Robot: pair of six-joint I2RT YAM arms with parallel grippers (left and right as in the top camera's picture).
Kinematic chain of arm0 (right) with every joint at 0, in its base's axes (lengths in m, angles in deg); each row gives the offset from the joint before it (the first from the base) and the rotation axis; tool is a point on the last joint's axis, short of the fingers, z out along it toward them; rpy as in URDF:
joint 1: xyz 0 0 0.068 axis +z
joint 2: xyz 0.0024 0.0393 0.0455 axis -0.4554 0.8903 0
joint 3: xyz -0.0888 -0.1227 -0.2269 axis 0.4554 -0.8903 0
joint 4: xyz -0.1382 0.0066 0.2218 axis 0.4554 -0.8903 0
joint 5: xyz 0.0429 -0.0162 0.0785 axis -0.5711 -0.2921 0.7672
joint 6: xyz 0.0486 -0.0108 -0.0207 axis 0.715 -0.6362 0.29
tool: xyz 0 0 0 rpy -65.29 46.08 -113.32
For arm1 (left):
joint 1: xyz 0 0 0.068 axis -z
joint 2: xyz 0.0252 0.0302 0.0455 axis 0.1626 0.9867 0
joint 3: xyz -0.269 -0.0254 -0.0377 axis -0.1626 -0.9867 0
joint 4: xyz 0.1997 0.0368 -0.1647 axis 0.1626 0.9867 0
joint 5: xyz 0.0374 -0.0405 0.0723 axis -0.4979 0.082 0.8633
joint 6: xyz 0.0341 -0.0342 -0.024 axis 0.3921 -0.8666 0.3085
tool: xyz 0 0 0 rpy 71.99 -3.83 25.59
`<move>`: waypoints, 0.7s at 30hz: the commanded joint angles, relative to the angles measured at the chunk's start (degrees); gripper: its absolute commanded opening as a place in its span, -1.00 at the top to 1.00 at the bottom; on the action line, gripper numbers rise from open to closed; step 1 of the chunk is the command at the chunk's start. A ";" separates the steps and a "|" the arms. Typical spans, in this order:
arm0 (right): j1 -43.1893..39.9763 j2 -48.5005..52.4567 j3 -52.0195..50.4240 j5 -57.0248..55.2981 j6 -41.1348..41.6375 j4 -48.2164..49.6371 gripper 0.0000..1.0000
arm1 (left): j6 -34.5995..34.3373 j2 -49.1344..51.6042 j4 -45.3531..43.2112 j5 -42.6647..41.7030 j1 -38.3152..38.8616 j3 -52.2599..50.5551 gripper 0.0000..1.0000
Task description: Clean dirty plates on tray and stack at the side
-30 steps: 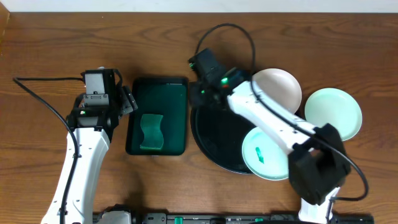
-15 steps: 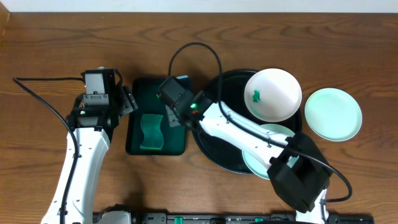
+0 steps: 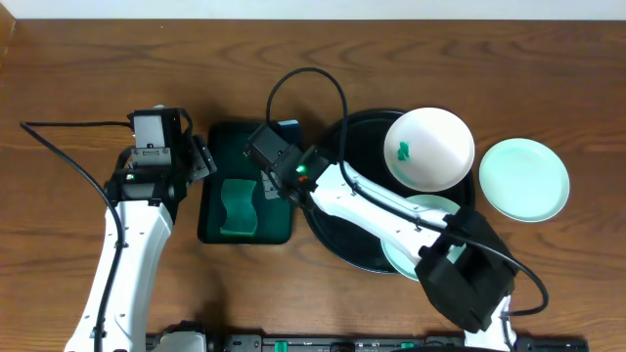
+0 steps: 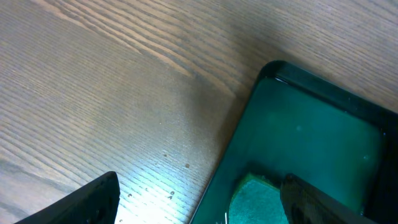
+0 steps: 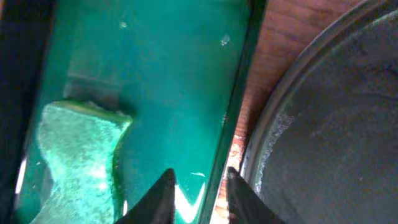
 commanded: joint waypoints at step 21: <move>0.09 3.89 0.96 -2.62 0.94 0.37 0.80 | 0.33 -0.13 -0.07 0.68 -0.20 0.72 -0.66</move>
